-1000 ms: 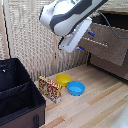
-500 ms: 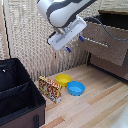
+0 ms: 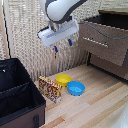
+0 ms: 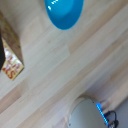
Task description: Locate and clasp the grip of the topmost drawer. Steadily and circumspectly yank the drawer open. Discover and seize the nutrition bar using your clamp. Deposit the nutrition bar in the accessible drawer. Unclench the nutrition bar.
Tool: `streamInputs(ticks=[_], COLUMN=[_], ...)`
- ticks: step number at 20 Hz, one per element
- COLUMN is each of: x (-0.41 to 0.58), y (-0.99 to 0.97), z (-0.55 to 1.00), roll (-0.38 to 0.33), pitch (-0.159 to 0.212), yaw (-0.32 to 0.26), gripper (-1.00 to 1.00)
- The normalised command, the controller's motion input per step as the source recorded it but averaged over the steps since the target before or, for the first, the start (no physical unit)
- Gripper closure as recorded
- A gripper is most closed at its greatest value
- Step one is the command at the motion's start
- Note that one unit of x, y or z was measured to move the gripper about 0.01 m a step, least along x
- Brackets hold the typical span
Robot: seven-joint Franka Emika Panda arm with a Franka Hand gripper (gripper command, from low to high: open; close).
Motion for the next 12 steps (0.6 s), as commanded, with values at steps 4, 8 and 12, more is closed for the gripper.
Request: streamInputs(ticks=[4,8,12], x=[0.000,0.000,0.001], y=[0.12,0.20,0.43], z=[-0.51,-0.66,-0.76], roll=[0.207,0.130,0.093], pitch=[-0.044,-0.011,-0.068], yaw=[0.248,0.253,0.189], gripper=[-1.00,-1.00,-1.00])
